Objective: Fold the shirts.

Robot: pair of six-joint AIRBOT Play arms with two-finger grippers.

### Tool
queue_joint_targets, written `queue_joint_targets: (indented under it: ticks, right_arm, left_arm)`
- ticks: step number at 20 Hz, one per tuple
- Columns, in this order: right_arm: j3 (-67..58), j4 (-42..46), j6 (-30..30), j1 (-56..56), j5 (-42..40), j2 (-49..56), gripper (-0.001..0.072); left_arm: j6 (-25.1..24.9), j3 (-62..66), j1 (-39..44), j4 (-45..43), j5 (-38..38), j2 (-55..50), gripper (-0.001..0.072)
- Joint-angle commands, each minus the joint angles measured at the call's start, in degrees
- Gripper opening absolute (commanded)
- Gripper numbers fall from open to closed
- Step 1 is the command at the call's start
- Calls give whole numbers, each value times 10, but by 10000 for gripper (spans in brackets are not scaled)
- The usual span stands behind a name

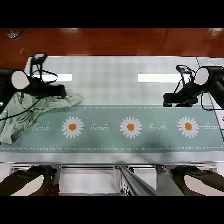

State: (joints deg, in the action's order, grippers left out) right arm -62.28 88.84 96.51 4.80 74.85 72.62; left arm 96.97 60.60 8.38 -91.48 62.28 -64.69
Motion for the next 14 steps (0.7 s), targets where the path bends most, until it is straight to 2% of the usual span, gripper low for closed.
queue_joint_targets:
  ticks: [1,4,6,9,11,14]
  right_arm:
    - [0,20,-21,-1,54,-12,635]
    - [0,-22,-45,9,54,-51,634]
    - [0,-37,-38,22,20,-80,634]
    - [0,-46,-15,43,-12,-101,633]
    - [0,-45,-6,54,-18,-102,633]
    - [0,-46,11,58,-20,-102,631]
  left_arm:
    - [42,34,-53,-153,31,51,704]
    - [43,-14,-142,-157,-87,133,704]
    - [61,-62,-193,-156,-125,135,704]
    - [98,-103,-254,-127,-129,83,703]
    - [98,-103,-274,-74,-125,26,703]
    - [70,-99,-273,-21,-119,-67,703]
